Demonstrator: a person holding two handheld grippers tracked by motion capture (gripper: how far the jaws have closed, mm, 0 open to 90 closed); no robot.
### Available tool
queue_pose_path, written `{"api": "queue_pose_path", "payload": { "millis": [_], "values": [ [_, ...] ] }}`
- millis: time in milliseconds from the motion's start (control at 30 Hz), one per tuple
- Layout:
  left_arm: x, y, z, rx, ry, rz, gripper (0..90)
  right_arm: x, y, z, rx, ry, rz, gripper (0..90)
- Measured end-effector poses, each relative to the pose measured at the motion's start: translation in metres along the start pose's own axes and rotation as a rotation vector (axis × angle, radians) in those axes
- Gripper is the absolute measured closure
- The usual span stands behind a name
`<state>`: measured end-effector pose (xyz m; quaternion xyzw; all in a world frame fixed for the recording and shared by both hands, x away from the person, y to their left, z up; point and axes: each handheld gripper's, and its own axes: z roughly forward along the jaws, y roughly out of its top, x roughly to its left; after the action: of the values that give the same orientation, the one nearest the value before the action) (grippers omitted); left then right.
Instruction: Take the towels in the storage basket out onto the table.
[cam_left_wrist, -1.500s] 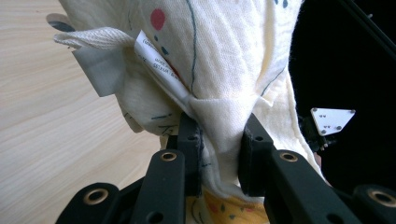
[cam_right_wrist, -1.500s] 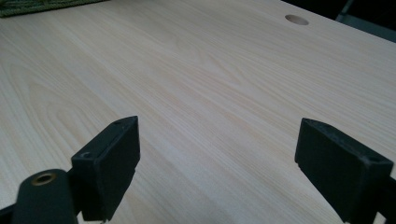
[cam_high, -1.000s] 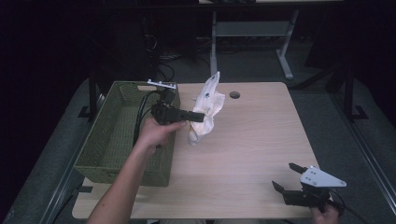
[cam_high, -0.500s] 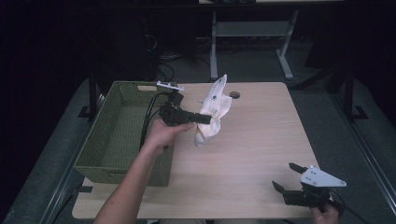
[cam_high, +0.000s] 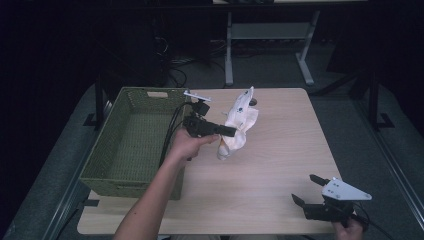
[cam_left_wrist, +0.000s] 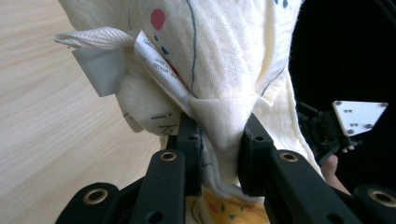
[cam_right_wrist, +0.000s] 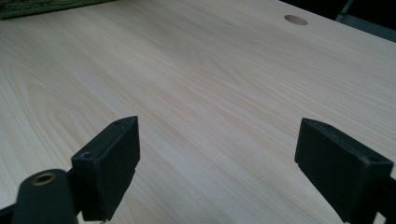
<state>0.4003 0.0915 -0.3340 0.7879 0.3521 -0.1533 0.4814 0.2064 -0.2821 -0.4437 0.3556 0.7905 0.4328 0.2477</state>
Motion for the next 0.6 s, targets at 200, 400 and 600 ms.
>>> {"api": "queue_pose_path", "payload": {
  "millis": [200,400,600],
  "values": [
    [0.003,-0.002,0.015,0.013,0.006,-0.011,74.6,0.0,0.0,0.0,0.003,-0.001,0.002,13.7],
    [0.005,-0.003,0.032,0.033,0.013,-0.016,74.4,0.001,0.001,0.001,0.0,0.0,0.002,13.7],
    [0.008,-0.006,0.047,0.068,0.034,-0.007,74.2,0.001,0.001,0.001,0.0,-0.001,-0.001,13.7]
  ]
}}
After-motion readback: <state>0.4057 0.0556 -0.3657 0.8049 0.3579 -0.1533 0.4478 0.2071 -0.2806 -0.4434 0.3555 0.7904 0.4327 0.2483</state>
